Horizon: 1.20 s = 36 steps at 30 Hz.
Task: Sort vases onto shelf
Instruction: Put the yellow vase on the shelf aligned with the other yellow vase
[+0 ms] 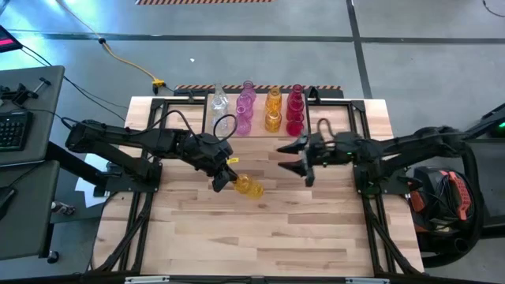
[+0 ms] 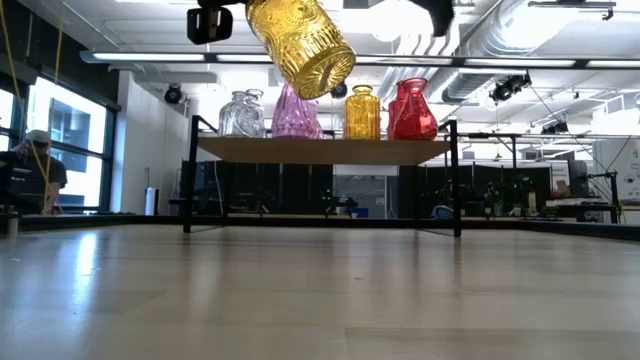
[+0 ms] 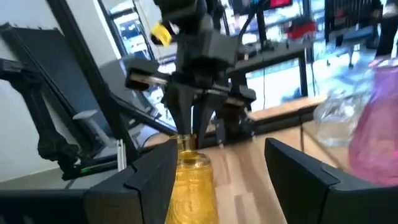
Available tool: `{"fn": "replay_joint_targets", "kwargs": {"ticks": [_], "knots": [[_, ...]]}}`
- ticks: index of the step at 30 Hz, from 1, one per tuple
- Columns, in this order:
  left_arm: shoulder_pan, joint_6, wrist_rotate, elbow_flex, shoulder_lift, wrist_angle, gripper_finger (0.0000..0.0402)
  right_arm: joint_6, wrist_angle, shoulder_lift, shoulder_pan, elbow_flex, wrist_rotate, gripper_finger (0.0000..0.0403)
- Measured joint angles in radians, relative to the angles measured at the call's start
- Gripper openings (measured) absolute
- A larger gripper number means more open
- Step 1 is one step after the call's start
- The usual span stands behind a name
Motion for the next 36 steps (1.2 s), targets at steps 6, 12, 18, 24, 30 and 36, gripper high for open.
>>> {"fn": "replay_joint_targets", "kwargs": {"ticks": [6, 12, 18, 24, 30, 36], "knots": [[0.0, 0.0, 0.0, 0.0, 0.0, 0.0, 0.0035, 0.061, -0.071, 0.19, 0.0, 0.134, -0.007, 0.0226], [0.0, 0.0, 0.0, 0.0, 0.0, 0.0, 0.0035, 0.048, -0.214, 0.344, 0.021, 0.306, -0.011, 0.0226], [0.0, 0.0, -0.005, 0.0, 0.0, -0.001, 0.0035, -0.032, -0.366, 0.467, 0.041, 0.478, -0.011, 0.0226], [0.0, 0.001, -0.019, 0.0, 0.0, -0.002, 0.0035, -0.052, -0.403, 0.562, 0.062, 0.578, -0.011, 0.0226], [0.0, 0.007, -0.028, 0.0, 0.0, 0.0, 0.0035, -0.052, -0.404, 0.611, 0.061, 0.616, -0.055, 0.0226], [0.0, 0.008, -0.029, 0.0, 0.0, 0.005, 0.0035, -0.044, -0.398, 0.614, 0.054, 0.617, -0.048, 0.0226]]}}
